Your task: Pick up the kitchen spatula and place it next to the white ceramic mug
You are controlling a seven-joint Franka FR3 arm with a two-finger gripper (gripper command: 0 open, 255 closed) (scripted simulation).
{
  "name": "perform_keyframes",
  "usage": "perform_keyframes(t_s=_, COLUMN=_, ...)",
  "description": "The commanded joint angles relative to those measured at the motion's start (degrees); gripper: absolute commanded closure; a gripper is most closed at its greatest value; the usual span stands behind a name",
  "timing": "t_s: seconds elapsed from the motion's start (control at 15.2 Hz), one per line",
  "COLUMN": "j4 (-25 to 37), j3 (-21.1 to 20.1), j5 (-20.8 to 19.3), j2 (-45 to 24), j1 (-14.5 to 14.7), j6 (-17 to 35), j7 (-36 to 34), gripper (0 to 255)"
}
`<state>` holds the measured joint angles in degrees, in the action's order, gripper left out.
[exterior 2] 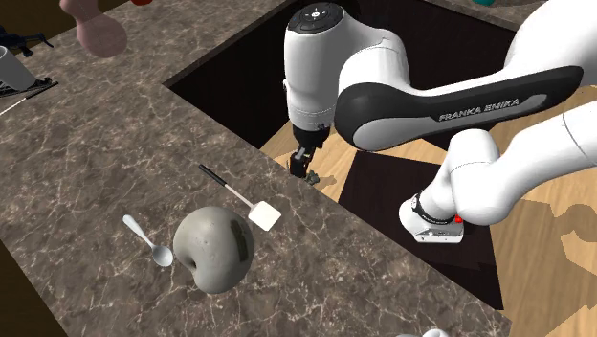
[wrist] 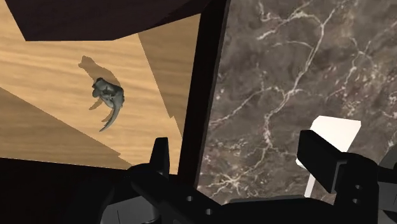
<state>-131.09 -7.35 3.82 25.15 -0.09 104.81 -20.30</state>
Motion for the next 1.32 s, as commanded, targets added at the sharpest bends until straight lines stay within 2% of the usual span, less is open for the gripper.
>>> perform_keyframes(t_s=0.0, j4=2.6, j3=-1.3, j5=-0.2, j2=-4.2, j1=-0.1, j6=2.4, j7=-2.7, gripper=0)
perform_keyframes(t_s=0.46, j4=12.5, j3=-5.0, j5=-3.2, j2=-18.7, j1=-0.3, j6=8.7, j7=-12.3, gripper=0)
perform_keyframes(t_s=0.92, j4=26.6, j3=-6.3, j5=-8.6, j2=-34.0, j1=1.1, j6=11.1, j7=-21.7, gripper=0)
perform_keyframes(t_s=1.25, j4=25.7, j3=-6.1, j5=-9.3, j2=-35.9, j1=1.3, j6=13.9, j7=-22.5, gripper=0)
